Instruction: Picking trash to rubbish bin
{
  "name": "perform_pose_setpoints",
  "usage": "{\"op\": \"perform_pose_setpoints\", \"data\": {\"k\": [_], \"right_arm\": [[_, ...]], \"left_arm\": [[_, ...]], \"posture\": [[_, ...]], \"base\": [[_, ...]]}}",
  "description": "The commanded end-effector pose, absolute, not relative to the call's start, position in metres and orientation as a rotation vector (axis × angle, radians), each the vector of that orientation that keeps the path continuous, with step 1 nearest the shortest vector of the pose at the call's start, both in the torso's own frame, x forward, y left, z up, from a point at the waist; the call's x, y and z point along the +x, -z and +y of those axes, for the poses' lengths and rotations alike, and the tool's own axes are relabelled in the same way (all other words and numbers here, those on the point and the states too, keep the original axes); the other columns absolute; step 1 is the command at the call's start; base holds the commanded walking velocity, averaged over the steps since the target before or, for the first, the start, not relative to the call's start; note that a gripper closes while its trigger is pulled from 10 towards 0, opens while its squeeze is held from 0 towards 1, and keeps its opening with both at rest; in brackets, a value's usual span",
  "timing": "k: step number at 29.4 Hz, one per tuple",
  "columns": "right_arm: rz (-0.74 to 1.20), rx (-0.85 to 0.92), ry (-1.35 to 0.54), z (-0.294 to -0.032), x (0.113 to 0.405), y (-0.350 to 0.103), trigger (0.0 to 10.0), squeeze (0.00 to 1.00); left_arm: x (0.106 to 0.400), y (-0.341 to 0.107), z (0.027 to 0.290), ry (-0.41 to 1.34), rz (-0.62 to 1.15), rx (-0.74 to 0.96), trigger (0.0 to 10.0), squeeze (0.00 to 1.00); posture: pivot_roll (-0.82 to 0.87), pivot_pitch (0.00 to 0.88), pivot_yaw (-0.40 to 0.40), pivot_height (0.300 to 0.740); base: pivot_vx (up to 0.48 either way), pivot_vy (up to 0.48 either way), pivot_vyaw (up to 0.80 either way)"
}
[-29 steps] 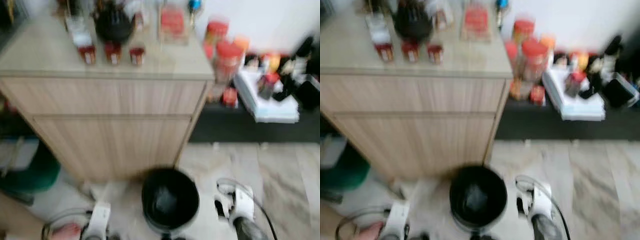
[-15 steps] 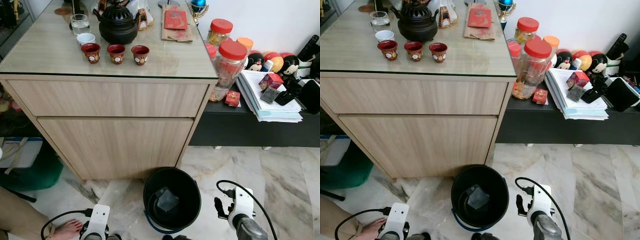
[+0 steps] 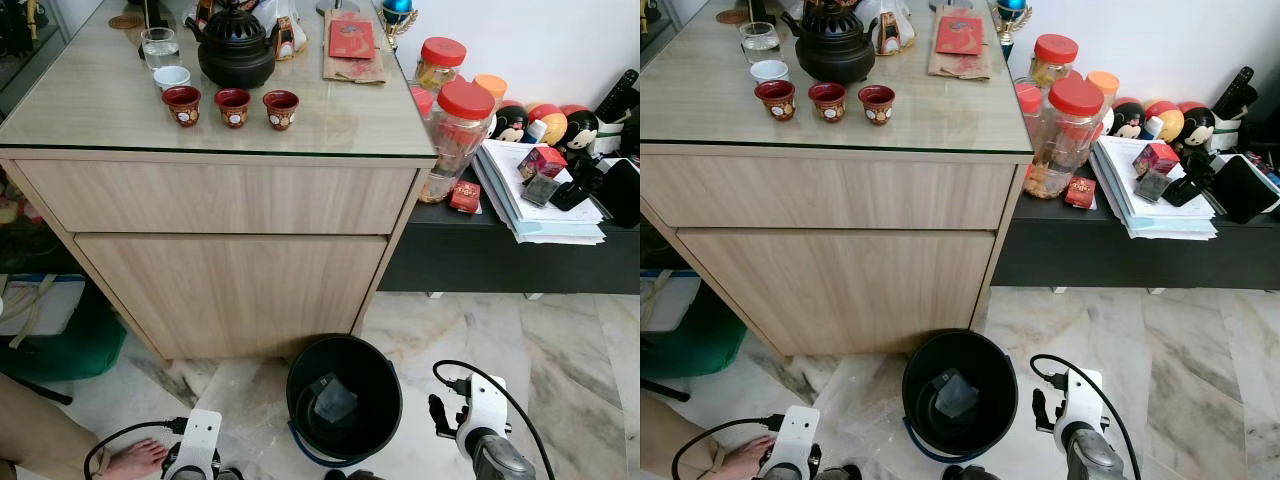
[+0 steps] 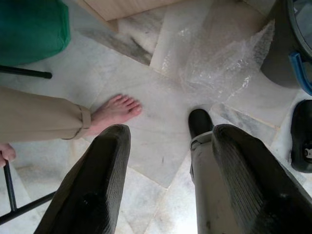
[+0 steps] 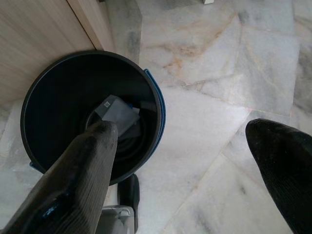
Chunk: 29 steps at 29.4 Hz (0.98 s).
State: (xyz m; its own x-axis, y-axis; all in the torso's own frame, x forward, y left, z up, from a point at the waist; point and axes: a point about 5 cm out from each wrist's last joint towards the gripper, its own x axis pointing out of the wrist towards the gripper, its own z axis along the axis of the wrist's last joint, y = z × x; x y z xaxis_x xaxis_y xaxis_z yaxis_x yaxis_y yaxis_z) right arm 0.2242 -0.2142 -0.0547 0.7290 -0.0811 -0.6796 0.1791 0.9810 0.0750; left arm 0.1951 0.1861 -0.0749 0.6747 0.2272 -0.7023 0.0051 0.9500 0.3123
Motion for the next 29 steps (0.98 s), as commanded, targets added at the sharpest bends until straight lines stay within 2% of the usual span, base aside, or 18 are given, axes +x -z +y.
{"op": "perform_pose_setpoints", "data": {"k": [1, 29], "right_arm": [[0.745, 0.150, 0.175, -0.2207, 0.2202, 0.0559, 10.0, 0.00], [0.751, 0.144, 0.177, -0.2201, 0.2194, 0.0567, 10.0, 0.00]], "left_arm": [[0.1868, 0.0797, 0.1842, -0.128, 0.856, 0.293, 10.0, 0.00], [0.1844, 0.0815, 0.1826, -0.116, 0.877, 0.310, 10.0, 0.00]], "posture": [[0.07, 0.163, -0.129, 0.740], [0.07, 0.168, -0.131, 0.740]], "base": [[0.000, 0.000, 0.00], [0.000, 0.000, 0.00]]}}
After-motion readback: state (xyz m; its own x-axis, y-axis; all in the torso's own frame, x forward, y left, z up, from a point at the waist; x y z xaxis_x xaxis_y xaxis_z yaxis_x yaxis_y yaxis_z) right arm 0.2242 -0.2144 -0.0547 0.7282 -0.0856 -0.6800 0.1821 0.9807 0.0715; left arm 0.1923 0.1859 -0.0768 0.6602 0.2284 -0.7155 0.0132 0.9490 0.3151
